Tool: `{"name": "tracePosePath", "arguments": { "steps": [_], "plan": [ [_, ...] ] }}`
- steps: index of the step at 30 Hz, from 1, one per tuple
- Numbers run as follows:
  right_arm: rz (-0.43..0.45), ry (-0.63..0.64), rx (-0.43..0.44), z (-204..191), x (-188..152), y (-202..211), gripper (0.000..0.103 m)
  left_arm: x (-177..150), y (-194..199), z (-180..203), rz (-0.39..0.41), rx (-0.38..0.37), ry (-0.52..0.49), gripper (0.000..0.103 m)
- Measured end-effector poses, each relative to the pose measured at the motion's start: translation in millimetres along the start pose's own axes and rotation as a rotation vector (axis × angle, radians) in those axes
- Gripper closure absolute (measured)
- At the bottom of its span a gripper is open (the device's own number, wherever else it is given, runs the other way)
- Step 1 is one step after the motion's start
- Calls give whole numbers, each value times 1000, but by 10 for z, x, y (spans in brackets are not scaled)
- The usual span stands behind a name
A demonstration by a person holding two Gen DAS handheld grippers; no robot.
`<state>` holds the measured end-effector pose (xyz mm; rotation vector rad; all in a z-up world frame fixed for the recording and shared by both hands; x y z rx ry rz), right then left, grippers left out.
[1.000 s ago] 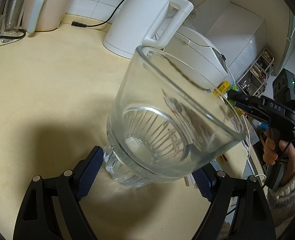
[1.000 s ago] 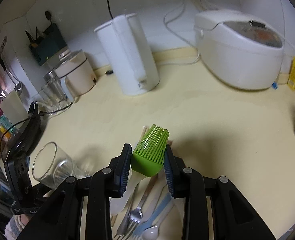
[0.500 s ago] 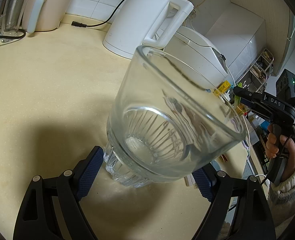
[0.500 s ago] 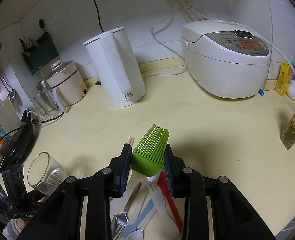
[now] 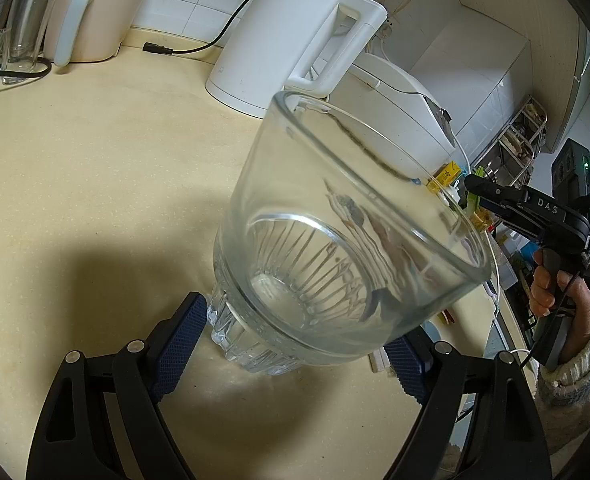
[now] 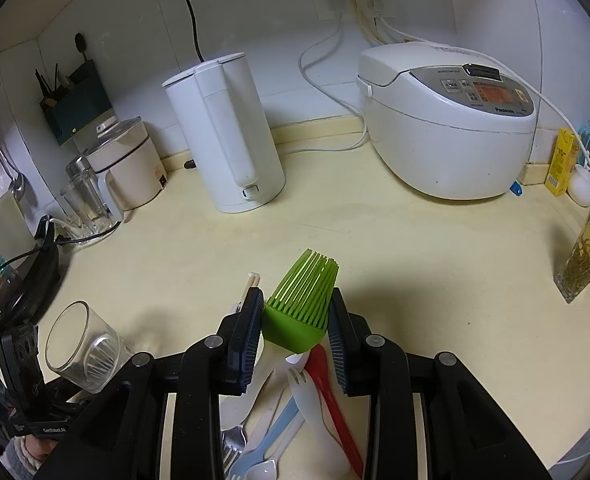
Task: Organize utensils
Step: 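Lift the green brush with the right gripper toward the held glass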
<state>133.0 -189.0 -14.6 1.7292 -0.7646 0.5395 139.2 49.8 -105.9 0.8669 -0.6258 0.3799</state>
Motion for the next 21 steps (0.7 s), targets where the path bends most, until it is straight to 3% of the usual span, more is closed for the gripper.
{"name": "tracePosePath", "arguments": {
  "steps": [13,21],
  "plan": [
    [56,58,8,-210,232,156,71,10,-21,39,1,-4,3,15],
    [133,131,48,-557,528,342,71,13,-22,37,2,-6,5,15]
  ]
}}
Point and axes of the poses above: each gripper's, at about its wrist camera, not at the fingertips, and y roughly against the way its jaws point, z to its right, x to its top, the point moved 7 cm from there along -y, roughly the way its jaws point, and after that the axes turned 3 degrees about z, right-handed, at the moved point
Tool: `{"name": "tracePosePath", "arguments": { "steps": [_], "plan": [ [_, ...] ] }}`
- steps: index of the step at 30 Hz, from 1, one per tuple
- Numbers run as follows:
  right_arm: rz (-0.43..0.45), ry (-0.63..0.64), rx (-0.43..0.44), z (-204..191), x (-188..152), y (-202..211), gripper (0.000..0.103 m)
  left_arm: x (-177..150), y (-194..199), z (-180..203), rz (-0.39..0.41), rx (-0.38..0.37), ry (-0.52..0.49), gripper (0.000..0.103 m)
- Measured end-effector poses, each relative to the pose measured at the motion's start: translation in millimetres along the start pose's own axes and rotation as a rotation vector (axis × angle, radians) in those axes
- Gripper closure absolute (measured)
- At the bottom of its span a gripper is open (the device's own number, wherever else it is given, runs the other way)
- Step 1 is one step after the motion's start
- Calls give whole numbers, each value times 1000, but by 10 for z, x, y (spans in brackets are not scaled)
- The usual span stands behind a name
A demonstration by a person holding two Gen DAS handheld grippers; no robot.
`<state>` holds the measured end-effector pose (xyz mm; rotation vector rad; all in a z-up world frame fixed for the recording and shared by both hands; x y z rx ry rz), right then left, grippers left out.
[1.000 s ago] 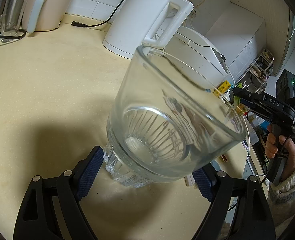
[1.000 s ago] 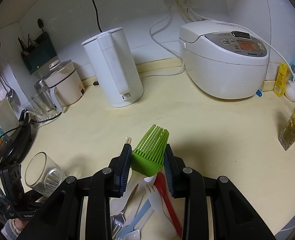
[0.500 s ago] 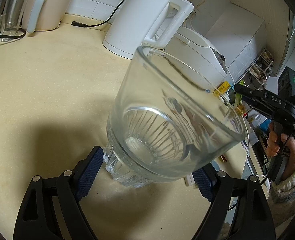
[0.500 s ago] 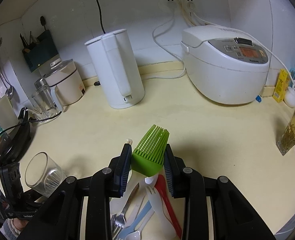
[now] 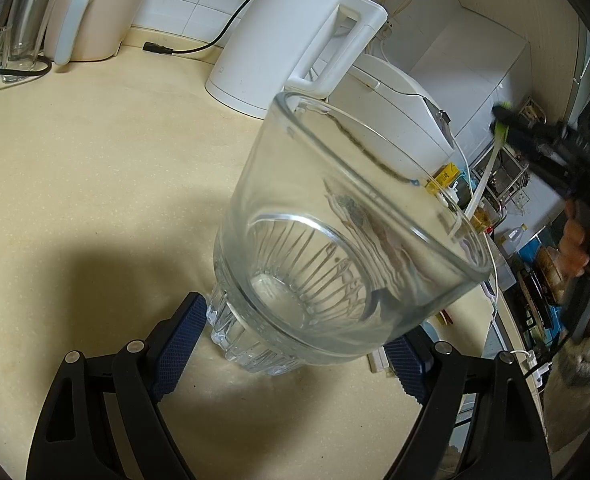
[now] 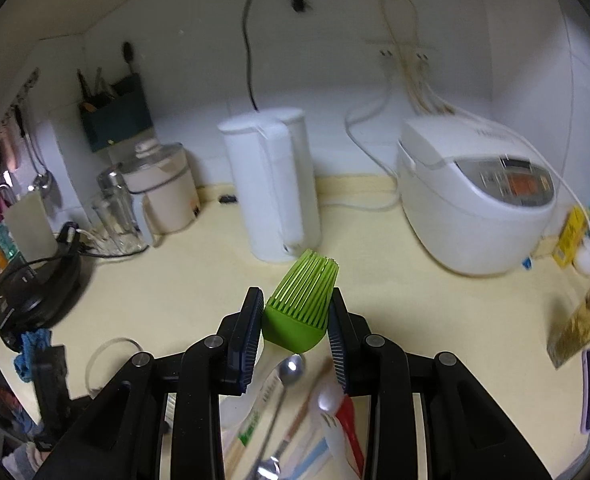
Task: Organize utensils
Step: 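Lift the green brush with the right gripper toward the held glass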
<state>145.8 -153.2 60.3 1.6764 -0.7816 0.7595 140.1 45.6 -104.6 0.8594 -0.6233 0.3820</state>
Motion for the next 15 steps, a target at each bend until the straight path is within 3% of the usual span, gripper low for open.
{"name": "tracePosePath", "arguments": {
  "steps": [7,15],
  "plan": [
    [77,36,91,-376,347,164,71,0,0,-2,0,0,0,15],
    [86,81,170,-751,417,142,71,-1,1,-5,1,-1,1,15]
  ]
}}
Point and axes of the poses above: each gripper's, at about its wrist camera, not at the fingertips, and y roughly against the way its jaws point, z to its right, x to its top, the point moved 7 cm from there along -y, roughly the way its jaws point, and after that the axes turned 3 degrees about z, right-handed, at the moved point
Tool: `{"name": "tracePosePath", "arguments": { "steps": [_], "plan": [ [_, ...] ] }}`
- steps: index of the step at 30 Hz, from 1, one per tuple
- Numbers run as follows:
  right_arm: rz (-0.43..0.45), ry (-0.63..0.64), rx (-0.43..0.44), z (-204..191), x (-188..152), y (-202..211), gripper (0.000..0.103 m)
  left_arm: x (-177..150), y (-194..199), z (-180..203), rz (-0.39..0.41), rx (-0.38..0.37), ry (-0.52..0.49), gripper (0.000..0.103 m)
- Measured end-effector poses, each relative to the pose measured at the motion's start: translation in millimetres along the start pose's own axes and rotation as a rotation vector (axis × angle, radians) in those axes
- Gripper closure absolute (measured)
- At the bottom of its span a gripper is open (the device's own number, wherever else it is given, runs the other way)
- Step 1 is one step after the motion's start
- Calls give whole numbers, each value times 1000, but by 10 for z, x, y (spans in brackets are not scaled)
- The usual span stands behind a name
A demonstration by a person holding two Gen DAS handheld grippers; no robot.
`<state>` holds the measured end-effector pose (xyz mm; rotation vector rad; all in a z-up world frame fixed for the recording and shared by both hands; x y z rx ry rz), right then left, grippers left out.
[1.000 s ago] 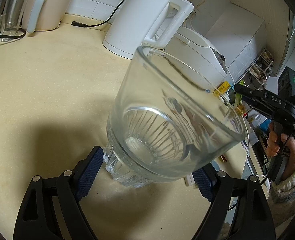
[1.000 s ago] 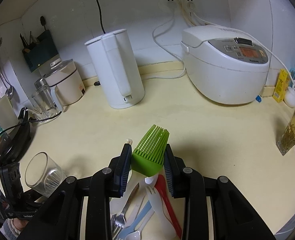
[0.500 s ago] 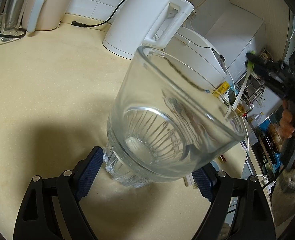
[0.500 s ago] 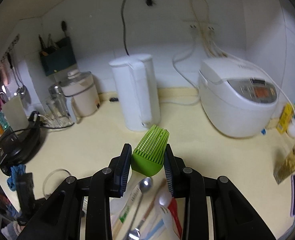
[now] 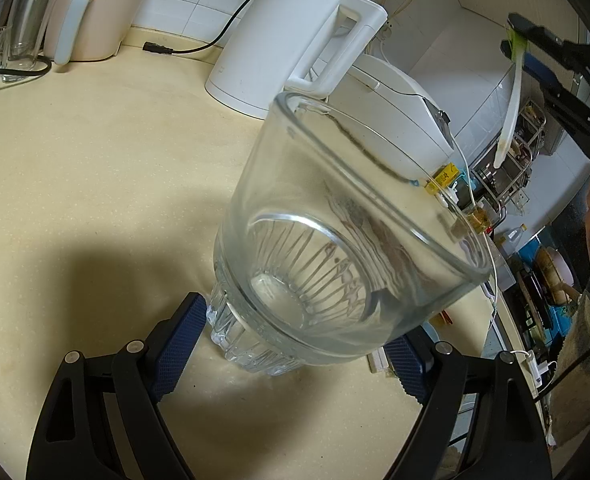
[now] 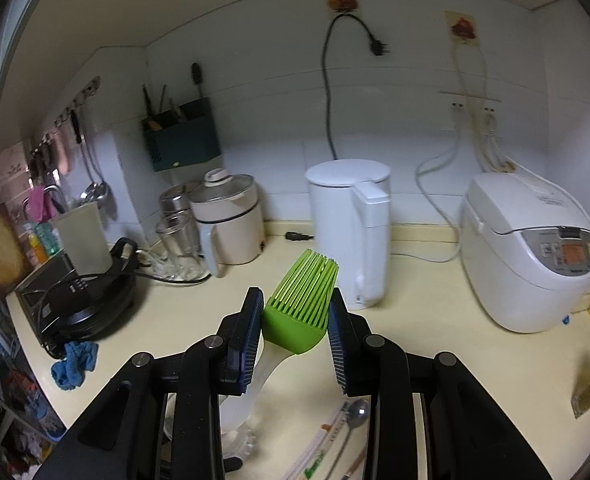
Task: Organize utensils
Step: 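Lift the green brush with the right gripper toward the held glass, then lower the brush handle into the glass and open the right gripper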
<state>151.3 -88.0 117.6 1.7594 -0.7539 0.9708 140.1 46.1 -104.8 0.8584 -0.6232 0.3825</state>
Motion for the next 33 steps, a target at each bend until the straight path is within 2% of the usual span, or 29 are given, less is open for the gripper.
{"name": "tracePosePath", "arguments": {
  "steps": [7,12,27,33],
  "plan": [
    [-10,71,55,-300,-48,-117,71,-6,7,-4,1,-2,0,15],
    [-61,162,95,-553,-186,-317,71,-8,3,4,1,-3,1,15],
    [-145,392,123,-978,-615,-563,71,-5,-7,38,2,-9,3,14],
    [-187,410,131,-1047,-755,-652,70,1,-9,25,3,-11,4,14]
  ]
}}
Point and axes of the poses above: each gripper's, at about its wrist camera, not at the fingertips, and y roughly against the way its jaws point, z to its right, x to its top, the point moved 7 cm from there along -y, roughly the way its jaws point, and after that the axes turned 3 degrees about z, right-handed, at the moved point
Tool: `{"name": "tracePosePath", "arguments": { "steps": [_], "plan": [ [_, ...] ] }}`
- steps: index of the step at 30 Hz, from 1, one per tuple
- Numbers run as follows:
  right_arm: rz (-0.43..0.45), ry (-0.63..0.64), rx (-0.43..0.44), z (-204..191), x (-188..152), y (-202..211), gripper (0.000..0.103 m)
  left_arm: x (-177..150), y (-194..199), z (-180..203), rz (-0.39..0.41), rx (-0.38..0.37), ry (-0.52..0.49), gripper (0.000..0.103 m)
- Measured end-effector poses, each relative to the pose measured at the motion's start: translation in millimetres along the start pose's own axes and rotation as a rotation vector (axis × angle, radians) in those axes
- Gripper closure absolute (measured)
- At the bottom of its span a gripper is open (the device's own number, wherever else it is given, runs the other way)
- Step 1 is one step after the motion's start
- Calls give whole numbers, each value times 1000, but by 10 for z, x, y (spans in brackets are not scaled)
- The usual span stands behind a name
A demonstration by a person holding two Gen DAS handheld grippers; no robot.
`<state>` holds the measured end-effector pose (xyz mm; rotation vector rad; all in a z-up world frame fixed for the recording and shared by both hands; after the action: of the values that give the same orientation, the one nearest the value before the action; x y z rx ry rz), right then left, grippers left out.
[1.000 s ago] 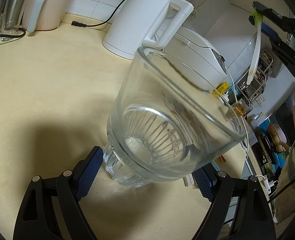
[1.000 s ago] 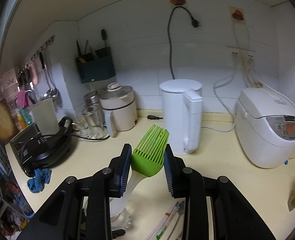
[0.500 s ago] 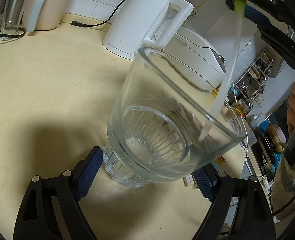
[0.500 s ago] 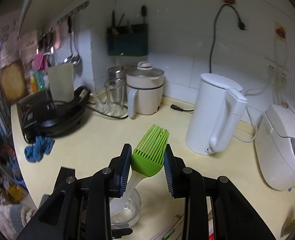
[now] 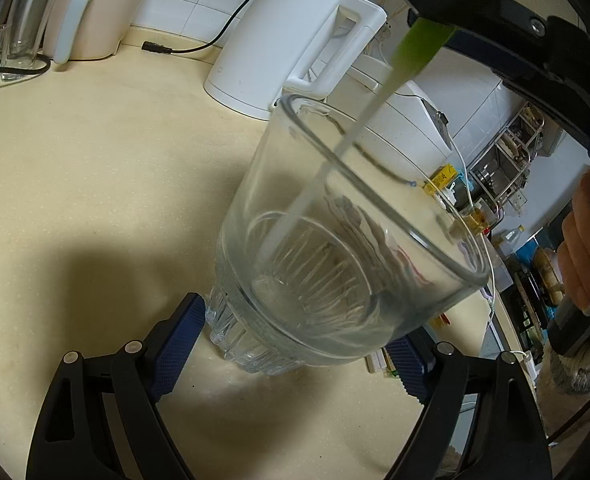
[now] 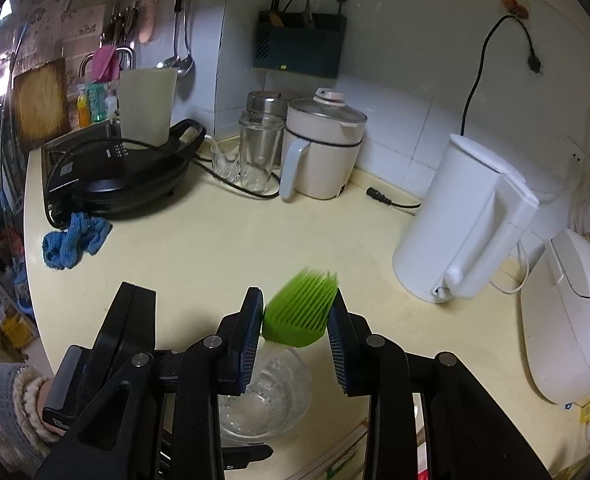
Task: Organize utensils
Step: 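Lower the brush handle into the glass and open the right gripper, then move the right gripper back over the utensils toward the white plastic spoon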
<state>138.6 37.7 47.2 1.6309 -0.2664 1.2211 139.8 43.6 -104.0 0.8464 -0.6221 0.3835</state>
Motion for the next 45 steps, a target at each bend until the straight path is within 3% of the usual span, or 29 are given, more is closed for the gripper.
{"name": "tracePosePath", "arguments": {
  "steps": [4,9,15,19,27,35,39,45],
  "plan": [
    [2,-10,8,3,3,6,61,2,-9,18,1,-3,1,14],
    [20,-72,-2,123,-6,99,60,-2,-3,12,2,-4,2,14],
    [36,-229,-38,534,-174,317,60,-3,-8,22,2,-5,3,13],
    [-2,-346,-100,961,-484,398,59,-3,-3,10,3,-5,3,13],
    [-114,-692,-159,1739,-1511,595,59,-10,-3,14,3,-6,3,13],
    [-201,-774,-228,1915,-2142,715,60,-12,-6,17,3,-5,3,12],
    [-227,-822,-222,1944,-2342,692,66,-13,-8,21,3,-6,4,12],
    [-241,-819,-178,1789,-2381,589,67,-11,-3,9,4,-5,4,12]
  ]
}}
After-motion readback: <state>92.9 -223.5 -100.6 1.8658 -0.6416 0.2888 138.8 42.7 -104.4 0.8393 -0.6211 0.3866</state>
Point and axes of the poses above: each gripper's, at about its wrist camera, not at the fingertips, and y roughly against the way its jaws point, z to its right, x to its top, the point moved 7 cm from there along -y, roughly the way its jaws point, and after that the axes turned 3 degrees about z, right-handed, at the moved point
